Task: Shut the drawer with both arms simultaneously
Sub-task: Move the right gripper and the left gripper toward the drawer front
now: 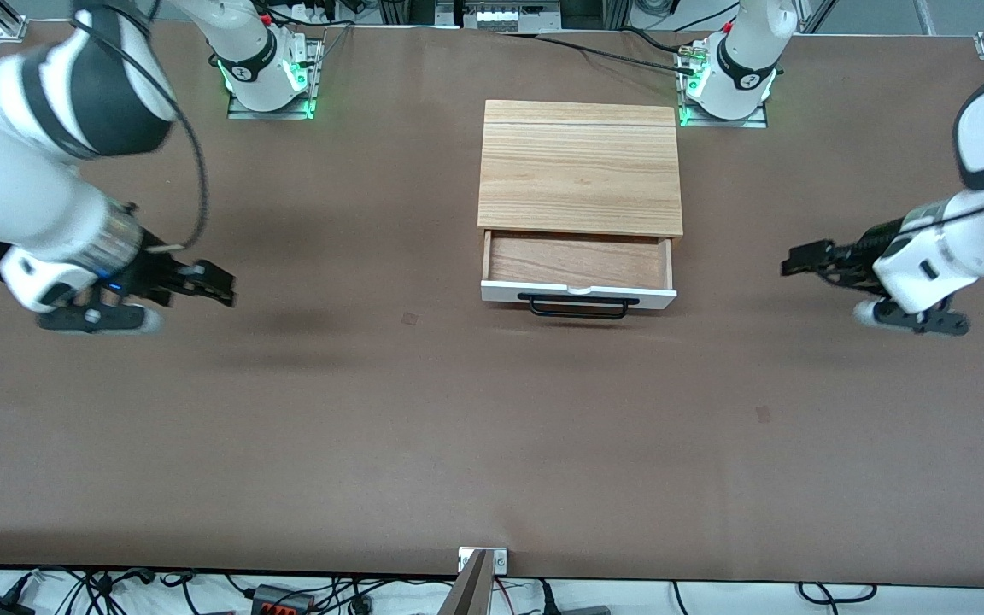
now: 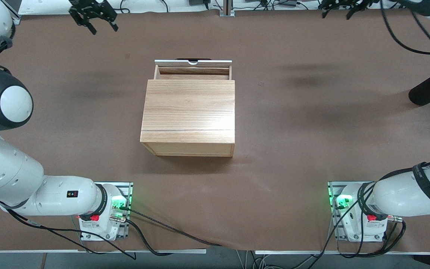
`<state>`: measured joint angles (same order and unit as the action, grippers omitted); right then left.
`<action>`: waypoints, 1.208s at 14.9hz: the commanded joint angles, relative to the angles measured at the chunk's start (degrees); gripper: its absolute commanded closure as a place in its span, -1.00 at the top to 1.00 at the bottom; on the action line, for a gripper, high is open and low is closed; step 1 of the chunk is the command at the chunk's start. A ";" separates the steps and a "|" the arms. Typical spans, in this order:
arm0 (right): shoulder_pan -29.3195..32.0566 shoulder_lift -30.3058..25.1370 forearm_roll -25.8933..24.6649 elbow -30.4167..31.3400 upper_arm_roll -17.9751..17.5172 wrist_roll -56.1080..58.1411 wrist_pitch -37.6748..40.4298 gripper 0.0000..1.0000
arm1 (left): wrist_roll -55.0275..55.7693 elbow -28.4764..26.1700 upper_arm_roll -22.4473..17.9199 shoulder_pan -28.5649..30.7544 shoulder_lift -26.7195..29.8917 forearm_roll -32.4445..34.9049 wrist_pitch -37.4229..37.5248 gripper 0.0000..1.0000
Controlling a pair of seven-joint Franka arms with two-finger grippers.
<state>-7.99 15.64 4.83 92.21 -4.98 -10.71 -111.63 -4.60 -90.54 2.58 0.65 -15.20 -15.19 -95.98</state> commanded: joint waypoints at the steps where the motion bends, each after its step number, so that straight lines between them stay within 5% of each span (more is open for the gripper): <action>1: -4.03 6.58 4.73 -0.89 0.23 -0.36 -5.42 1.00 | -1.72 2.04 1.63 -0.38 -3.86 -4.84 -4.63 1.00; 5: -6.68 9.14 18.97 -0.98 0.32 -4.91 -9.40 1.00 | -6.02 2.04 6.37 -0.30 -8.17 -10.19 -16.41 1.00; 11: -13.70 15.38 22.94 -3.09 0.23 -11.44 -17.91 1.00 | -17.79 -1.47 8.05 -0.21 -12.74 -25.66 -21.97 1.00; 18: -18.98 18.20 30.76 -3.62 0.23 -11.53 -19.86 1.00 | -23.87 -5.07 9.19 -0.38 -16.26 -28.41 -21.97 0.90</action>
<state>-26.30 33.16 33.54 90.34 -5.14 -21.73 -131.62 -26.66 -93.42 10.30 -0.11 -32.08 -42.00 -117.39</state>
